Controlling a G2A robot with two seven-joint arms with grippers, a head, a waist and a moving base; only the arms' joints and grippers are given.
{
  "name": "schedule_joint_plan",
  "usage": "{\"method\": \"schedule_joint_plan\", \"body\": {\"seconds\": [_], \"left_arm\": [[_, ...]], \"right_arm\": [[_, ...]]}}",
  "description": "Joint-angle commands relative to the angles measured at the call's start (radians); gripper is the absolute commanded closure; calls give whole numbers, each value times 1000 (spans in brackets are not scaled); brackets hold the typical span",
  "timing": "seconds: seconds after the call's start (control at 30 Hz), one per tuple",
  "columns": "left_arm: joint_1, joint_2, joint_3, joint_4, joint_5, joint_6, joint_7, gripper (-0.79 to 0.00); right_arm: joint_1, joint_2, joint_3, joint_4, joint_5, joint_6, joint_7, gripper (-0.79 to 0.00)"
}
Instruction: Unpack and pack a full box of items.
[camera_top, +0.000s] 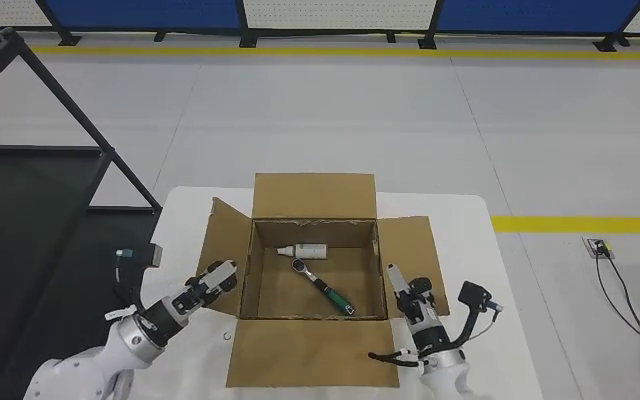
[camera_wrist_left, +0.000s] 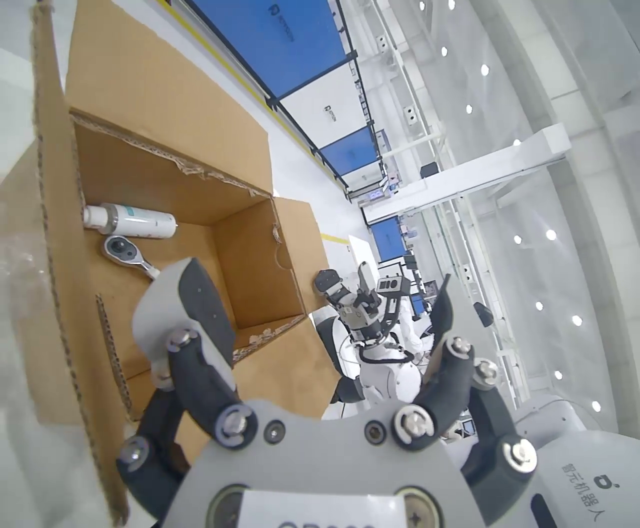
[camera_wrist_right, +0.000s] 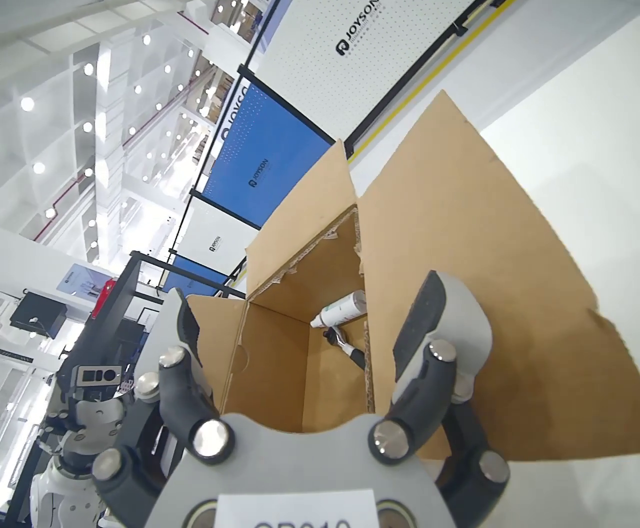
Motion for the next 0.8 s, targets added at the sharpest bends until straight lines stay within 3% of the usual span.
{"method": "schedule_joint_plan", "body": {"seconds": [0.0, 0.13, 0.57, 0.77], "left_arm": [[9, 1, -7, -3, -6, -20, -2, -785], [22, 3, -20, -4, -17, -49, -8, -785], [31, 9, -39, -1, -32, -64, -4, -785], [49, 11, -55, -3, -45, -77, 4, -785]], "right_arm": [[9, 0, 13, 14, 16, 19, 26, -785], [21, 1, 29, 36, 46, 43, 95, -785], [12, 9, 30, 31, 40, -12, 239, -785], [6, 10, 24, 31, 26, -20, 254, -785]]}}
